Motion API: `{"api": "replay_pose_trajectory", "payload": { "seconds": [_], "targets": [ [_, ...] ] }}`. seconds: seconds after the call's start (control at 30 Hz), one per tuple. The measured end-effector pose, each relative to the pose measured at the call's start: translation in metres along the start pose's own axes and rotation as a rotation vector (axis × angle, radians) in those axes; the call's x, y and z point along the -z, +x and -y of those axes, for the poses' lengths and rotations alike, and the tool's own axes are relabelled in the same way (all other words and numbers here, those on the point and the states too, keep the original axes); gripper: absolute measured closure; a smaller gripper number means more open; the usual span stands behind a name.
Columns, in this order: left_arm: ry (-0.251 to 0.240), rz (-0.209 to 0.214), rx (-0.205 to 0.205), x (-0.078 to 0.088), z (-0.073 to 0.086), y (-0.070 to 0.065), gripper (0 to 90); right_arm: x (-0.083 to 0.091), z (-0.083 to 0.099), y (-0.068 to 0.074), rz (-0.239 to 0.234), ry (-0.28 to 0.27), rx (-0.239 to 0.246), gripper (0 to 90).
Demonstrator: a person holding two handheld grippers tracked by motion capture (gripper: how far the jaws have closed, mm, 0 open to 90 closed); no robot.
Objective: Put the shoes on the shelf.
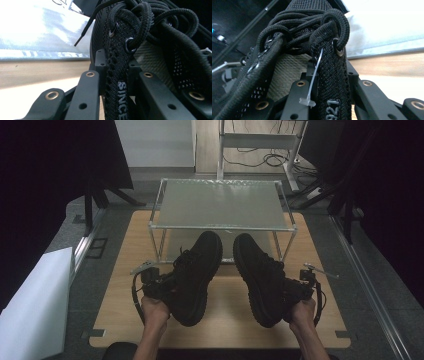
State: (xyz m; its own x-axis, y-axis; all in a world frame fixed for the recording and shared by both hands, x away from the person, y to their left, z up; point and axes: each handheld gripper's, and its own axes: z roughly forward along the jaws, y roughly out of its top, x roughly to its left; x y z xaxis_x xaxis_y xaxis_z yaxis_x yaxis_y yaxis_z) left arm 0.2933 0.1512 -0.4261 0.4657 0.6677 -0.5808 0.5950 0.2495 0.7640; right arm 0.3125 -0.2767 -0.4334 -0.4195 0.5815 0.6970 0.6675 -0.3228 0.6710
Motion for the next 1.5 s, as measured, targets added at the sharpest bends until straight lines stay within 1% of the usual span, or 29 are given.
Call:
{"api": "replay_pose_trajectory", "payload": {
  "seconds": [0.03,0.07,0.13,0.2,0.23,0.27,0.37,0.43,0.53,0.6,0.63,0.67,0.7,0.73,0.77,0.8,0.83,0.87,0.9,0.93,0.97,1.0,1.03,1.17,1.37,1.43,1.47,1.5],
  "targets": [
    [0.0,0.0,0.0,0.0,0.0,0.0,77.8,-0.001,-0.001,0.001,-0.006,-0.005,-0.005,73.5],
    [-0.006,-0.001,-0.009,0.0,-0.003,-0.005,77.7,-0.001,-0.002,0.004,-0.016,-0.009,-0.014,73.6],
    [-0.013,-0.002,-0.008,0.0,-0.005,-0.007,77.7,-0.002,-0.003,0.005,-0.02,-0.012,-0.02,73.6],
    [-0.031,0.006,0.008,0.0,-0.009,-0.011,77.7,-0.002,-0.008,0.013,-0.037,-0.023,-0.032,73.6],
    [-0.031,0.006,0.008,0.0,-0.009,-0.011,77.7,-0.002,-0.008,0.013,-0.037,-0.023,-0.032,73.6],
    [-0.043,0.017,0.019,0.001,-0.012,-0.014,77.6,-0.002,-0.012,0.017,-0.043,-0.028,-0.043,73.6],
    [-0.05,0.016,0.024,0.001,-0.015,-0.016,77.4,-0.003,-0.016,0.021,-0.041,-0.033,-0.051,73.6],
    [-0.058,0.003,0.034,0.0,-0.021,-0.019,77.3,-0.004,-0.022,0.026,-0.024,-0.035,-0.055,73.6],
    [-0.065,-0.004,0.05,-0.001,-0.027,-0.021,77.2,-0.005,-0.029,0.032,-0.016,-0.044,-0.057,73.6],
    [-0.071,-0.002,0.057,-0.002,-0.029,-0.022,77.2,-0.006,-0.033,0.036,-0.022,-0.048,-0.075,73.6],
    [-0.074,-0.002,0.059,-0.002,-0.03,-0.022,77.2,-0.006,-0.033,0.036,-0.022,-0.048,-0.075,73.6],
    [-0.081,0.002,0.07,-0.004,-0.034,-0.023,77.2,-0.007,-0.038,0.038,-0.023,-0.052,-0.083,73.6],
    [-0.081,0.002,0.07,-0.004,-0.034,-0.023,77.1,-0.007,-0.038,0.038,-0.023,-0.052,-0.083,73.6],
    [-0.091,0.008,0.083,-0.006,-0.04,-0.023,77.1,-0.009,-0.043,0.04,-0.022,-0.054,-0.089,73.6],
    [-0.091,0.008,0.083,-0.006,-0.04,-0.023,77.0,-0.009,-0.043,0.04,-0.022,-0.054,-0.089,73.6],
    [-0.101,0.009,0.098,-0.008,-0.044,-0.023,77.0,-0.011,-0.049,0.043,-0.018,-0.056,-0.1,73.6],
    [-0.101,0.009,0.098,-0.008,-0.044,-0.023,77.0,-0.011,-0.049,0.043,-0.018,-0.056,-0.1,73.6],
    [-0.11,0.012,0.11,-0.011,-0.05,-0.024,77.0,-0.015,-0.055,0.044,-0.015,-0.063,-0.101,73.6],
    [-0.11,0.012,0.11,-0.011,-0.05,-0.024,77.0,-0.015,-0.055,0.044,-0.015,-0.063,-0.101,73.6],
    [-0.115,0.011,0.118,-0.014,-0.056,-0.024,77.0,-0.018,-0.061,0.046,-0.019,-0.071,-0.112,73.6],
    [-0.115,0.011,0.118,-0.014,-0.056,-0.024,77.0,-0.02,-0.063,0.047,-0.019,-0.075,-0.115,73.6],
    [-0.118,0.004,0.119,-0.018,-0.062,-0.025,77.0,-0.022,-0.067,0.048,-0.018,-0.082,-0.12,73.6],
    [-0.118,0.004,0.119,-0.018,-0.062,-0.025,77.0,-0.022,-0.067,0.048,-0.018,-0.082,-0.12,73.6],
    [-0.131,-0.005,0.141,-0.026,-0.073,-0.025,77.0,-0.031,-0.078,0.05,-0.014,-0.095,-0.141,73.6],
    [-0.149,-0.036,0.155,-0.039,-0.09,-0.027,77.0,-0.045,-0.092,0.049,0.005,-0.113,-0.17,73.6],
    [-0.158,-0.054,0.155,-0.043,-0.096,-0.028,76.9,-0.049,-0.097,0.047,0.003,-0.123,-0.196,73.6],
    [-0.162,-0.066,0.152,-0.047,-0.103,-0.03,76.8,-0.053,-0.101,0.045,0.001,-0.128,-0.214,73.6],
    [-0.162,-0.066,0.152,-0.047,-0.103,-0.03,76.7,-0.053,-0.101,0.045,0.001,-0.128,-0.214,73.6]
  ]
}}
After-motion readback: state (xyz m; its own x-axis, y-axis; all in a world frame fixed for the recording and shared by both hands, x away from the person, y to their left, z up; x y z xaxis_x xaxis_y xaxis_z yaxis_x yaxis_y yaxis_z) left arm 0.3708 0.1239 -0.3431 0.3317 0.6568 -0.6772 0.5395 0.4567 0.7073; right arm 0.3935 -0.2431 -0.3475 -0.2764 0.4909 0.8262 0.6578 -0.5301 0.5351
